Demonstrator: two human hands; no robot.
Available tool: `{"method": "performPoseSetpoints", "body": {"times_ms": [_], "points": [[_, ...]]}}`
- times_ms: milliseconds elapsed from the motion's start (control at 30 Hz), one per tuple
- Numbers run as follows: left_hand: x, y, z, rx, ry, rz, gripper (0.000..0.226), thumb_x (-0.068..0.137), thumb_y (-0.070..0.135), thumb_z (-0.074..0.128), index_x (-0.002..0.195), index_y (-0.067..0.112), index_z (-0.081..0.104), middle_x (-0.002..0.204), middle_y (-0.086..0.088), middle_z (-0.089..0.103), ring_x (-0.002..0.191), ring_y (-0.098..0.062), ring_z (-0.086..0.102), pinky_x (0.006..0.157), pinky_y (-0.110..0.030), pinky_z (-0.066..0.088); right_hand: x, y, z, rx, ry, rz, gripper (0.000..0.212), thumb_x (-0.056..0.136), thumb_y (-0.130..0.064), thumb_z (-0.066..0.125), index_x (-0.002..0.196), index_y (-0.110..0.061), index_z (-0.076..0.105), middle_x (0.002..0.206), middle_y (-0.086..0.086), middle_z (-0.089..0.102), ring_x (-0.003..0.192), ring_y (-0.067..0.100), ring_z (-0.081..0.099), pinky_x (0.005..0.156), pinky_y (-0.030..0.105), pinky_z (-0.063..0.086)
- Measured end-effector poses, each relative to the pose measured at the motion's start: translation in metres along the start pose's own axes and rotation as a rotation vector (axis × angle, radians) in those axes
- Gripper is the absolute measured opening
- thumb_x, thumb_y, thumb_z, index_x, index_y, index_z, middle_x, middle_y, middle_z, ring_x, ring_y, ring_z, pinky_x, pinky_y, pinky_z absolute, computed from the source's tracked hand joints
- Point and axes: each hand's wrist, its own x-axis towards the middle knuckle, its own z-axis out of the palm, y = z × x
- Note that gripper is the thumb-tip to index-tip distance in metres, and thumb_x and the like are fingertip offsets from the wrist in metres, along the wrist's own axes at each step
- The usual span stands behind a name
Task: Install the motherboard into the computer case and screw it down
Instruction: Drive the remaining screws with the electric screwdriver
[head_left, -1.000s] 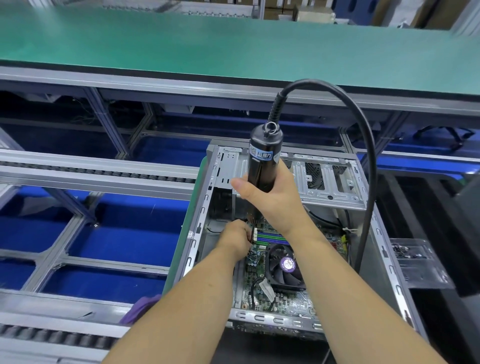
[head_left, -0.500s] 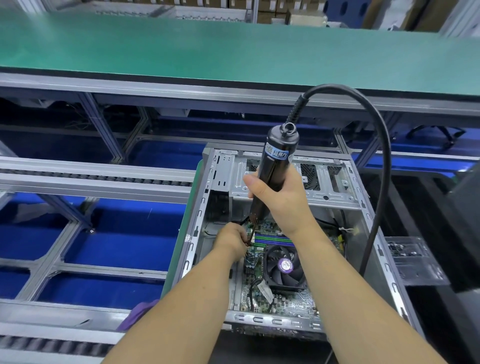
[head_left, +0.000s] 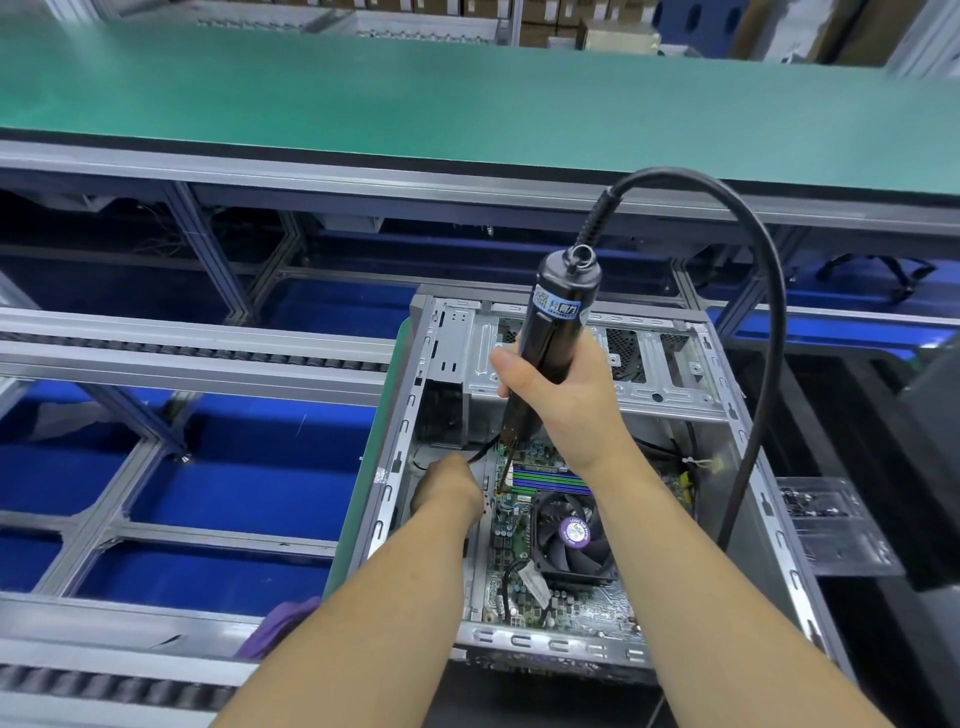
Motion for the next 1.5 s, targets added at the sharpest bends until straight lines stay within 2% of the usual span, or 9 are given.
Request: {"method": "performPoseSetpoints", "body": {"times_ms": [200, 333, 533, 600, 667, 767, 833, 900, 1500], "points": [[-0.001, -0.001, 0.000, 0.013, 0.003, 0.017, 0.033, 0.088, 0.003, 0.057, 0.120, 0.010, 0.054, 0.107, -0.007, 0.056, 0.087, -0.025, 0.052, 0.074, -0.028, 0.045, 0.000, 0.001, 0.000, -0.013, -0.012, 0.004, 0.066, 0.075, -0.051, 0.076, 0.098, 0.007, 0.053, 0.087, 0.034, 0.056, 0.084, 0.047, 0.057, 0.083, 0.059, 0.052], [-0.007, 0.006, -0.008, -0.006, -0.007, 0.059, 0.030, 0.093, 0.005, 0.054, 0.122, 0.006, 0.055, 0.120, -0.012, 0.061, 0.100, -0.028, 0.060, 0.078, -0.030, 0.046, 0.004, 0.002, 0.000, -0.028, -0.060, 0.016, 0.066, 0.075, -0.050, 0.075, 0.095, 0.009, 0.053, 0.084, 0.034, 0.055, 0.081, 0.045, 0.057, 0.077, 0.054, 0.052], [-0.034, 0.019, -0.071, 0.028, 0.026, 0.458, 0.021, 0.087, 0.003, 0.051, 0.084, 0.019, 0.065, 0.081, 0.000, 0.066, 0.077, -0.022, 0.064, 0.064, -0.029, 0.053, 0.010, 0.003, -0.001, -0.068, -0.118, 0.048, 0.063, 0.071, -0.051, 0.076, 0.093, 0.005, 0.056, 0.085, 0.031, 0.059, 0.073, 0.031, 0.058, 0.073, 0.044, 0.052], [-0.040, 0.018, -0.096, 0.188, 0.146, 0.551, 0.017, 0.087, 0.010, 0.051, 0.094, 0.020, 0.062, 0.078, 0.002, 0.061, 0.073, -0.021, 0.061, 0.065, -0.033, 0.052, 0.011, 0.002, 0.002, -0.078, -0.142, 0.052, 0.064, 0.070, -0.050, 0.075, 0.093, 0.006, 0.056, 0.087, 0.032, 0.060, 0.077, 0.037, 0.059, 0.076, 0.049, 0.053], [-0.041, 0.015, -0.109, 0.337, 0.464, 0.547, 0.016, 0.086, 0.014, 0.050, 0.096, 0.022, 0.058, 0.075, 0.002, 0.053, 0.070, -0.020, 0.050, 0.061, -0.033, 0.043, 0.011, 0.001, 0.003, -0.088, -0.157, 0.044, 0.063, 0.070, -0.050, 0.075, 0.092, 0.006, 0.056, 0.085, 0.029, 0.060, 0.074, 0.030, 0.058, 0.074, 0.043, 0.053], [-0.028, 0.000, -0.104, 0.314, 0.783, 0.453, 0.023, 0.091, 0.020, 0.046, 0.112, 0.018, 0.056, 0.102, -0.006, 0.056, 0.088, -0.025, 0.044, 0.071, -0.037, 0.039, 0.009, -0.001, 0.003, -0.087, -0.166, 0.033, 0.064, 0.072, -0.051, 0.075, 0.092, 0.006, 0.055, 0.085, 0.030, 0.057, 0.072, 0.019, 0.056, 0.069, 0.034, 0.049], [-0.018, -0.007, -0.096, 0.152, 0.673, 0.371, 0.034, 0.099, 0.030, 0.040, 0.130, 0.018, 0.046, 0.117, -0.009, 0.054, 0.101, -0.030, 0.050, 0.078, -0.042, 0.043, 0.007, -0.002, 0.004, -0.083, -0.174, 0.026, 0.064, 0.073, -0.050, 0.074, 0.092, 0.007, 0.054, 0.084, 0.031, 0.057, 0.071, 0.019, 0.056, 0.068, 0.031, 0.048], [-0.011, -0.007, -0.091, 0.076, 0.582, 0.363, 0.033, 0.102, 0.032, 0.033, 0.130, 0.017, 0.043, 0.118, -0.010, 0.056, 0.099, -0.031, 0.056, 0.073, -0.044, 0.046, 0.006, -0.002, 0.003, -0.070, -0.178, 0.030, 0.062, 0.074, -0.048, 0.073, 0.092, 0.008, 0.054, 0.082, 0.032, 0.057, 0.070, 0.019, 0.055, 0.067, 0.031, 0.048], [-0.007, -0.003, -0.087, 0.127, 0.669, 0.345, 0.039, 0.092, 0.011, 0.041, 0.130, 0.013, 0.043, 0.112, -0.011, 0.060, 0.094, -0.031, 0.060, 0.065, -0.039, 0.048, 0.006, 0.004, 0.004, -0.072, -0.163, 0.026, 0.056, 0.072, -0.046, 0.077, 0.091, 0.001, 0.054, 0.084, 0.030, 0.057, 0.073, 0.022, 0.056, 0.072, 0.040, 0.048]]}}
